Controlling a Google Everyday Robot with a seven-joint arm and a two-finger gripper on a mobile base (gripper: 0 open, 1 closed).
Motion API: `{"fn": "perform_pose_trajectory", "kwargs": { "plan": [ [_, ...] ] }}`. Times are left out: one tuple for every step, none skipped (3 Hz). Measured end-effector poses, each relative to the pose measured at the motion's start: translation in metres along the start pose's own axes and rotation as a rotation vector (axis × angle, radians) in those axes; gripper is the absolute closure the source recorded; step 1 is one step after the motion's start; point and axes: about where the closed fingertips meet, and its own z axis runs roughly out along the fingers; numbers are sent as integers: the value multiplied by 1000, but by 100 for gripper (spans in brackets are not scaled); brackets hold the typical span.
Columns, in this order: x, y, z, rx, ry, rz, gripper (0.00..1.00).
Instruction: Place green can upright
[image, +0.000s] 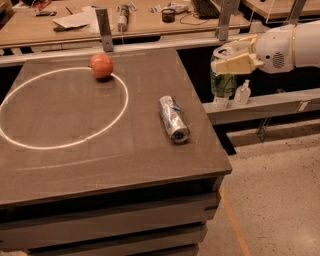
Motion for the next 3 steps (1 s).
{"fn": "perform_pose_trajectory", "kwargs": {
  "plan": [
    [-2,-3,0,16,-5,-14,100],
    [-2,-5,1,26,-4,-18,100],
    [-2,-6,2,27,-4,-18,100]
  ]
}}
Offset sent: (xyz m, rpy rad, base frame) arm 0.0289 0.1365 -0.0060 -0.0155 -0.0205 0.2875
